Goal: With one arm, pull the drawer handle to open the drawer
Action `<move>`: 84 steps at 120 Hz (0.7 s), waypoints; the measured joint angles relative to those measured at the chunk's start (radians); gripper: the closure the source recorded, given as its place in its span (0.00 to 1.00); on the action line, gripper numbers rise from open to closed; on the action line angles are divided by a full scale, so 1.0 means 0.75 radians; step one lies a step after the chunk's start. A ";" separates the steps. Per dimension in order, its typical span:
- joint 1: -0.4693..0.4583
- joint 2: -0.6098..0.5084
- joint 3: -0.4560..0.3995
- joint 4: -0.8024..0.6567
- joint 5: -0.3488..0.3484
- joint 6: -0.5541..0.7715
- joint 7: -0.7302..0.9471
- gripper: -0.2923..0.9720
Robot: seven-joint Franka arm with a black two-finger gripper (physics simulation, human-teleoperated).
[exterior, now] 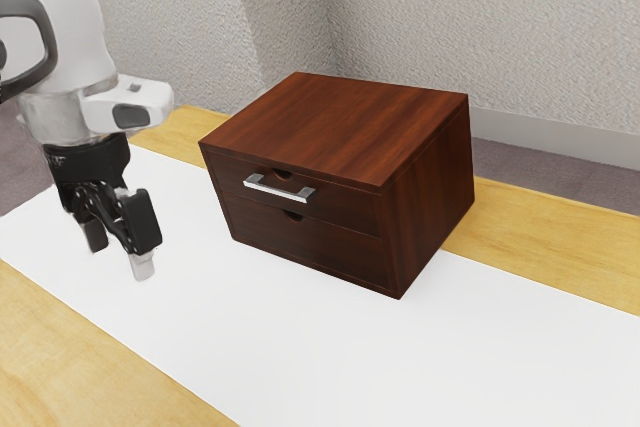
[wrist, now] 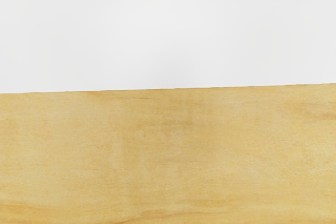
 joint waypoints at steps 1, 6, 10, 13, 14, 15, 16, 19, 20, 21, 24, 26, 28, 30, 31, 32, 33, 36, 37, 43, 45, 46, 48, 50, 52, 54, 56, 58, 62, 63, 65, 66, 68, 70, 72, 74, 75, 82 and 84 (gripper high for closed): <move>0.000 -0.002 0.000 -0.004 0.004 0.023 0.002 0.23; 0.000 -0.009 -0.003 -0.017 0.020 0.127 0.011 0.23; 0.000 -0.013 -0.005 -0.023 0.031 0.194 0.017 0.23; 0.000 -0.015 -0.006 -0.024 0.036 0.233 0.021 0.23; 0.000 -0.016 -0.007 -0.024 0.037 0.244 0.022 0.23; 0.000 -0.018 -0.008 -0.024 0.038 0.254 0.023 0.23; 0.001 -0.019 -0.010 -0.024 0.039 0.264 0.024 0.23; 0.000 -0.027 -0.017 -0.023 0.041 0.286 0.025 0.23; 0.000 -0.029 -0.019 -0.023 0.041 0.292 0.025 0.23; 0.000 -0.033 -0.021 -0.023 0.042 0.297 0.025 0.23; 0.000 -0.046 -0.027 -0.025 0.043 0.307 0.023 0.23; 0.000 -0.052 -0.029 -0.026 0.043 0.308 0.021 0.23; 0.000 -0.057 -0.031 -0.030 0.043 0.306 0.020 0.23; 0.000 -0.061 -0.034 -0.033 0.043 0.303 0.019 0.23; 0.000 -0.062 -0.034 -0.035 0.042 0.302 0.019 0.23; 0.000 -0.064 -0.035 -0.037 0.040 0.301 0.019 0.23; 0.000 -0.066 -0.036 -0.039 0.038 0.301 0.021 0.23; -0.001 -0.071 -0.038 -0.043 0.033 0.304 0.029 0.23; -0.002 -0.071 -0.039 -0.042 0.031 0.305 0.033 0.23; -0.010 -0.019 -0.041 -0.002 0.025 0.309 0.075 0.23; -0.013 0.019 -0.042 0.029 0.024 0.310 0.095 0.23; -0.014 0.038 -0.042 0.045 0.024 0.311 0.106 0.23; -0.016 0.081 -0.043 0.084 0.023 0.312 0.133 0.23; -0.017 0.118 -0.043 0.118 0.023 0.315 0.162 0.23; -0.018 0.145 -0.043 0.143 0.022 0.318 0.193 0.23; -0.020 0.165 -0.044 0.161 0.022 0.321 0.225 0.23; -0.021 0.178 -0.045 0.175 0.022 0.325 0.259 0.23; -0.022 0.187 -0.045 0.184 0.020 0.328 0.297 0.23; -0.023 0.196 -0.046 0.192 0.017 0.332 0.373 0.23; -0.024 0.197 -0.046 0.193 0.017 0.333 0.392 0.23; -0.025 0.197 -0.047 0.193 0.015 0.334 0.431 0.23; -0.025 0.196 -0.047 0.191 0.014 0.335 0.450 0.23; -0.026 0.195 -0.048 0.184 0.012 0.336 0.488 0.23; -0.025 0.191 -0.052 0.171 0.010 0.339 0.525 0.23; -0.025 0.181 -0.056 0.147 0.008 0.346 0.562 0.23; -0.026 0.171 -0.059 0.121 0.006 0.356 0.599 0.23; -0.027 0.167 -0.060 0.105 0.005 0.363 0.617 0.23; -0.027 0.131 -0.064 -0.006 -0.010 0.419 0.744 0.23; -0.027 0.121 -0.064 -0.034 -0.014 0.437 0.780 0.23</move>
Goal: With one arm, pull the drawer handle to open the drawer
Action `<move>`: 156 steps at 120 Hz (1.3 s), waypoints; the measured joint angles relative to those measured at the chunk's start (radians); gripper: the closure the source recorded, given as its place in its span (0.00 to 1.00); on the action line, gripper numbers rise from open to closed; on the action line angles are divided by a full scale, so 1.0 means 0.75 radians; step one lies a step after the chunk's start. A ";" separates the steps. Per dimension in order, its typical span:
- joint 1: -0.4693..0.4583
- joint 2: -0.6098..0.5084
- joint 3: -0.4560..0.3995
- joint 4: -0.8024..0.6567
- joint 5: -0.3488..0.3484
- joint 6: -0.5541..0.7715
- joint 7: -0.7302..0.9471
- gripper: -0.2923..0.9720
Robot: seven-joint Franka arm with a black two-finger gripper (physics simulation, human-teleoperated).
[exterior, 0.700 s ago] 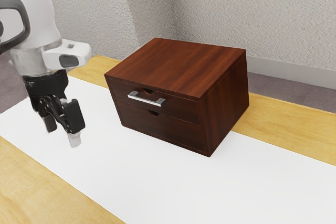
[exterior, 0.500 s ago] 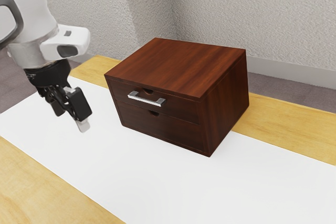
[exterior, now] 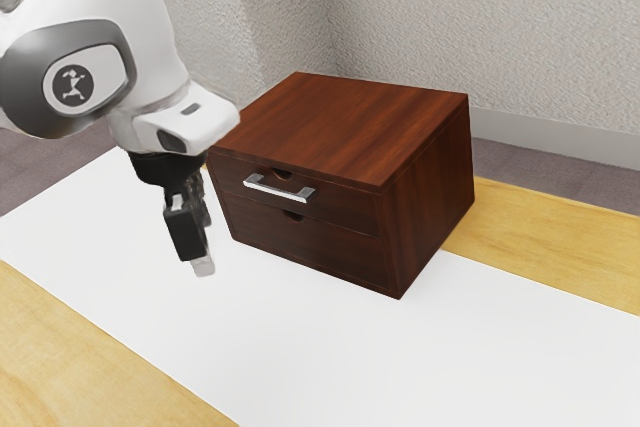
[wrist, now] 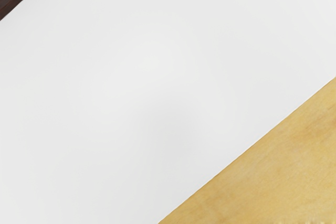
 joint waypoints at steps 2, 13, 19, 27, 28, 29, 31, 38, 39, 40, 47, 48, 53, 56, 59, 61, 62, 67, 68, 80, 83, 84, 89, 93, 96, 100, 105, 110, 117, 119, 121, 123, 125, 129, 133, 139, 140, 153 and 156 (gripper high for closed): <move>0.000 -0.007 0.000 -0.024 -0.006 0.018 0.036 0.23; 0.000 -0.023 -0.002 -0.124 -0.034 0.158 0.229 0.23; 0.000 -0.025 -0.001 -0.144 -0.043 0.247 0.321 0.23; 0.000 -0.026 -0.001 -0.159 -0.051 0.361 0.427 0.23; 0.000 -0.025 -0.001 -0.162 -0.051 0.375 0.439 0.23; 0.000 -0.024 -0.001 -0.167 -0.052 0.391 0.451 0.23; 0.000 -0.023 -0.001 -0.174 -0.053 0.420 0.473 0.23; 0.000 -0.016 -0.001 -0.193 -0.055 0.511 0.548 0.23; 0.000 -0.014 -0.002 -0.196 -0.056 0.523 0.558 0.23; 0.000 -0.013 -0.002 -0.198 -0.056 0.535 0.568 0.23; 0.000 0.007 0.001 -0.210 -0.056 0.611 0.634 0.23; 0.000 0.010 0.001 -0.211 -0.056 0.620 0.643 0.23; -0.001 0.017 0.012 -0.228 -0.054 0.661 0.686 0.23; 0.000 0.018 0.028 -0.238 -0.053 0.681 0.711 0.23; 0.001 0.018 0.043 -0.247 -0.050 0.699 0.735 0.23; 0.002 0.016 0.054 -0.255 -0.047 0.710 0.750 0.23; 0.003 0.015 0.059 -0.259 -0.045 0.715 0.757 0.23; 0.005 0.013 0.077 -0.272 -0.038 0.738 0.793 0.23; 0.005 0.013 0.080 -0.274 -0.036 0.742 0.800 0.23; 0.005 0.046 0.092 -0.282 -0.027 0.790 0.875 0.23; 0.005 0.060 0.092 -0.283 -0.025 0.801 0.892 0.23; 0.005 0.064 0.092 -0.283 -0.025 0.805 0.898 0.23; 0.005 0.084 0.092 -0.283 -0.023 0.822 0.924 0.23; 0.005 0.092 0.093 -0.283 -0.022 0.834 0.943 0.23; 0.005 0.096 0.093 -0.283 -0.021 0.841 0.957 0.23; 0.005 0.099 0.093 -0.283 -0.021 0.852 0.975 0.23; 0.005 0.100 0.093 -0.282 -0.021 0.865 0.995 0.23; 0.005 0.101 0.093 -0.281 -0.021 0.880 1.015 0.23; 0.005 0.102 0.094 -0.280 -0.021 0.897 1.039 0.23; 0.005 0.103 0.094 -0.279 -0.021 0.901 1.046 0.23; 0.006 0.106 0.095 -0.279 -0.021 0.905 1.053 0.23; 0.007 0.109 0.095 -0.277 -0.021 0.910 1.059 0.23; 0.008 0.113 0.095 -0.276 -0.021 0.915 1.065 0.23; 0.010 0.121 0.096 -0.274 -0.021 0.924 1.076 0.23; 0.012 0.128 0.096 -0.272 -0.021 0.932 1.086 0.23; 0.014 0.138 0.097 -0.272 -0.020 0.942 1.100 0.23; 0.015 0.140 0.097 -0.272 -0.020 0.943 1.102 0.23; 0.017 0.164 0.105 -0.277 -0.019 0.956 1.127 0.23; 0.018 0.169 0.106 -0.278 -0.018 0.959 1.132 0.23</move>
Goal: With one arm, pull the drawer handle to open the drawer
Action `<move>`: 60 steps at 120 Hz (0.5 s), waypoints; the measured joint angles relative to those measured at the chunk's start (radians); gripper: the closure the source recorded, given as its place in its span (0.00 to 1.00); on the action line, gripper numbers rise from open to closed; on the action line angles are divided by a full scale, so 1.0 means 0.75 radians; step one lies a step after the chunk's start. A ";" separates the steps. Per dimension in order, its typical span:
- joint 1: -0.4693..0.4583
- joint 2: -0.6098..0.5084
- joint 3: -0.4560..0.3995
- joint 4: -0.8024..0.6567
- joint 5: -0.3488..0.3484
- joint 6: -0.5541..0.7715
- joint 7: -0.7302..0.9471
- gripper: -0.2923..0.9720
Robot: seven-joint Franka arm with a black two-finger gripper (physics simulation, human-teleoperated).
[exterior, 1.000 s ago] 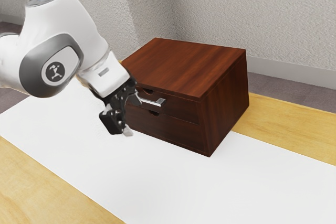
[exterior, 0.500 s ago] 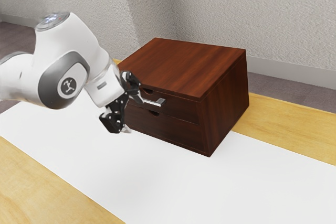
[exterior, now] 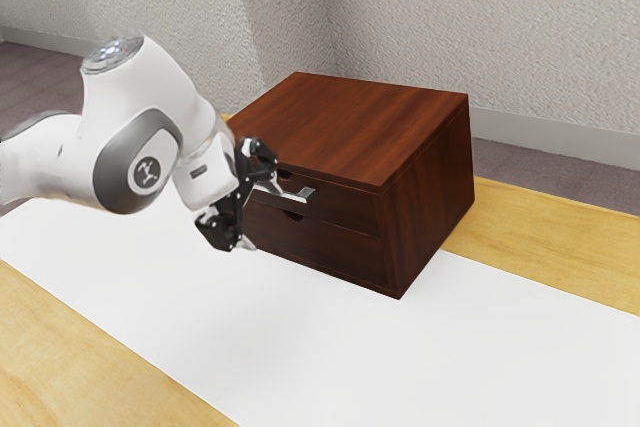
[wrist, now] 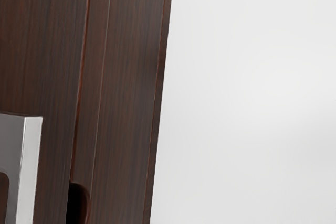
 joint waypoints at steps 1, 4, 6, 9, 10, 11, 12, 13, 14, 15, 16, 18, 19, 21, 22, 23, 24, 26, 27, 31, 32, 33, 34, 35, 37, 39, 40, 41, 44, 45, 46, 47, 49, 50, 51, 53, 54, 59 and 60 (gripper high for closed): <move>0.000 0.001 0.000 0.000 0.000 0.001 0.002 0.23; 0.000 0.005 0.000 -0.002 0.000 0.003 0.006 0.23; 0.000 0.007 0.001 -0.002 0.001 0.004 0.009 0.23; 0.000 0.008 0.001 -0.003 0.001 0.006 0.013 0.23; 0.000 0.009 0.001 -0.003 0.001 0.006 0.014 0.23; 0.000 0.009 0.001 -0.003 0.001 0.007 0.015 0.23; 0.000 0.009 0.001 -0.003 0.001 0.007 0.017 0.23; 0.000 0.010 0.001 -0.003 0.001 0.008 0.018 0.23; -0.001 0.010 0.001 -0.003 0.001 0.008 0.019 0.23; -0.001 0.010 0.001 -0.003 0.001 0.009 0.020 0.23; -0.001 0.010 0.001 -0.004 0.001 0.009 0.021 0.23; -0.001 0.010 0.001 -0.004 0.001 0.010 0.023 0.23; -0.001 0.010 0.001 -0.004 0.001 0.010 0.024 0.23; -0.001 0.011 0.001 -0.004 0.001 0.011 0.026 0.23; -0.001 0.011 0.001 -0.004 0.001 0.012 0.028 0.23; -0.001 0.011 0.001 -0.004 0.001 0.012 0.029 0.23; -0.001 0.011 0.001 -0.004 0.001 0.014 0.030 0.23; -0.002 0.011 0.004 -0.004 0.001 0.017 0.031 0.23; -0.003 0.011 0.006 -0.004 0.002 0.019 0.032 0.23; -0.002 0.011 0.013 -0.003 0.002 0.028 0.036 0.23; -0.001 0.011 0.015 -0.003 0.002 0.031 0.037 0.23; 0.000 0.012 0.016 -0.003 0.002 0.034 0.038 0.23; 0.000 0.013 0.017 -0.003 0.002 0.037 0.039 0.23; 0.001 0.014 0.019 -0.002 0.002 0.041 0.039 0.23; 0.001 0.018 0.023 -0.002 0.002 0.047 0.041 0.23; 0.001 0.020 0.028 -0.002 0.002 0.053 0.042 0.23; 0.001 0.021 0.031 -0.002 0.002 0.057 0.043 0.23; 0.002 0.022 0.032 -0.002 0.002 0.061 0.044 0.23; 0.003 0.025 0.037 -0.002 0.002 0.071 0.045 0.23; 0.004 0.026 0.038 -0.002 0.002 0.074 0.046 0.23; 0.005 0.026 0.039 -0.002 0.002 0.078 0.046 0.23; 0.005 0.027 0.039 -0.002 0.002 0.081 0.047 0.23; 0.005 0.028 0.041 -0.002 0.001 0.087 0.048 0.23; 0.005 0.029 0.041 -0.002 0.001 0.090 0.048 0.23; 0.006 0.029 0.041 -0.002 0.002 0.093 0.049 0.23; 0.005 0.030 0.041 -0.002 0.001 0.100 0.049 0.23; 0.005 0.031 0.041 -0.002 0.001 0.103 0.050 0.23; 0.003 0.035 0.042 -0.002 0.001 0.116 0.051 0.23; 0.003 0.036 0.042 -0.002 0.001 0.119 0.051 0.23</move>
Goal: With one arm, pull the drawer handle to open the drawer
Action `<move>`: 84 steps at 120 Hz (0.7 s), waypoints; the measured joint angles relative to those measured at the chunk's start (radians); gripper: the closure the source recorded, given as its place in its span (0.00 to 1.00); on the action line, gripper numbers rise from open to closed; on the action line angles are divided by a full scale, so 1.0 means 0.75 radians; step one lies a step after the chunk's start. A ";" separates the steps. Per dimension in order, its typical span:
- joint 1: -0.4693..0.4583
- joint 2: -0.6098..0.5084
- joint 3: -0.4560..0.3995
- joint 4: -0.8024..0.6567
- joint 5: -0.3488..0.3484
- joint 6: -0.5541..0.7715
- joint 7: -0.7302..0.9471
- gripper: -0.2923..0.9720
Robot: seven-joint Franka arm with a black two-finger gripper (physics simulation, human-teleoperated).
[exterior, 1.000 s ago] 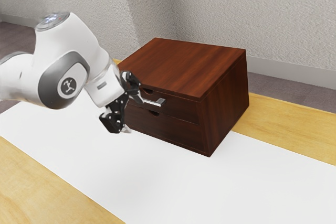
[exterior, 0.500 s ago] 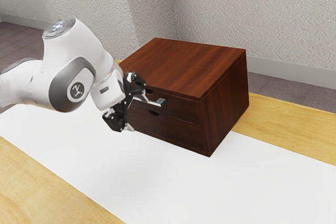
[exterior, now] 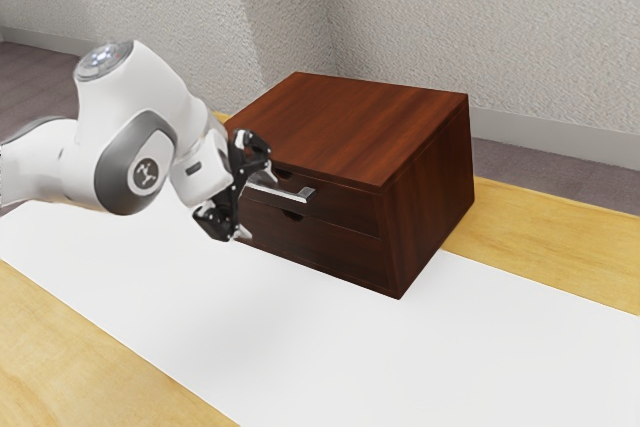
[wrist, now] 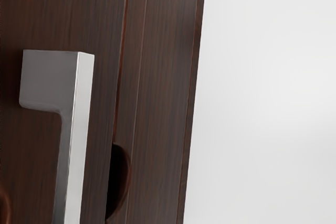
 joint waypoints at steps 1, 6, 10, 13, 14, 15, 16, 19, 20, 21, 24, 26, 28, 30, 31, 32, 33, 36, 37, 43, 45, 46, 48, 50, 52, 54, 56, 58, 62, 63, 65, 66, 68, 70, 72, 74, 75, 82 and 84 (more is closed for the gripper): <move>0.000 0.002 0.000 0.000 0.000 0.002 0.000 0.23; -0.001 0.017 0.000 0.000 0.000 0.015 0.001 0.23; -0.002 0.029 0.001 0.000 -0.001 0.025 0.001 0.23; -0.002 0.035 0.000 0.000 -0.001 0.032 0.001 0.23; -0.002 0.037 0.000 0.000 -0.001 0.034 0.001 0.23; -0.002 0.039 0.000 0.000 -0.001 0.037 0.001 0.23; -0.002 0.041 0.000 0.000 -0.001 0.039 0.001 0.23; -0.001 0.047 0.000 0.000 -0.001 0.046 0.001 0.23; -0.001 0.049 0.000 -0.001 -0.001 0.048 0.001 0.23; -0.001 0.050 0.000 -0.001 -0.001 0.050 0.001 0.23; -0.001 0.052 0.000 -0.001 -0.001 0.055 0.000 0.23; -0.001 0.054 0.000 -0.001 -0.001 0.058 0.000 0.23; -0.001 0.055 0.000 -0.001 -0.001 0.061 0.000 0.23; -0.001 0.056 0.000 -0.001 -0.001 0.064 -0.001 0.23; -0.001 0.057 0.000 -0.001 -0.001 0.065 -0.001 0.23; -0.001 0.057 0.000 -0.002 -0.001 0.067 -0.001 0.23; -0.001 0.057 0.000 -0.002 -0.001 0.068 -0.001 0.22; -0.002 0.058 0.000 -0.003 -0.001 0.071 -0.001 0.22; -0.002 0.060 0.000 -0.004 -0.001 0.072 -0.002 0.22; -0.001 0.066 0.000 -0.005 -0.002 0.078 -0.002 0.21; -0.001 0.068 0.000 -0.005 -0.002 0.079 -0.003 0.21; -0.001 0.068 0.000 -0.005 -0.002 0.080 -0.003 0.21; -0.001 0.069 0.000 -0.006 -0.002 0.081 -0.004 0.21; -0.001 0.070 -0.001 -0.006 -0.003 0.082 -0.004 0.21; -0.001 0.070 -0.001 -0.006 -0.003 0.083 -0.004 0.21; -0.001 0.070 -0.001 -0.006 -0.004 0.084 -0.004 0.21; 0.000 0.070 -0.001 -0.006 -0.004 0.085 -0.004 0.22; 0.000 0.070 -0.001 -0.006 -0.004 0.085 -0.004 0.22; 0.000 0.067 -0.001 -0.009 -0.005 0.085 -0.005 0.22; 0.000 0.065 -0.001 -0.011 -0.005 0.086 -0.005 0.22; 0.000 0.061 -0.001 -0.015 -0.005 0.086 -0.006 0.23; 0.000 0.057 -0.001 -0.018 -0.005 0.086 -0.006 0.23; -0.001 0.051 -0.001 -0.023 -0.004 0.086 -0.007 0.23; -0.001 0.044 0.000 -0.029 -0.004 0.086 -0.007 0.23; -0.002 0.038 0.000 -0.033 -0.003 0.086 -0.008 0.24; -0.002 0.034 0.000 -0.036 -0.003 0.086 -0.008 0.25; -0.002 0.032 0.000 -0.037 -0.003 0.086 -0.008 0.25; -0.002 0.016 0.000 -0.054 -0.003 0.087 -0.010 0.25; -0.002 0.014 0.000 -0.057 -0.003 0.087 -0.010 0.24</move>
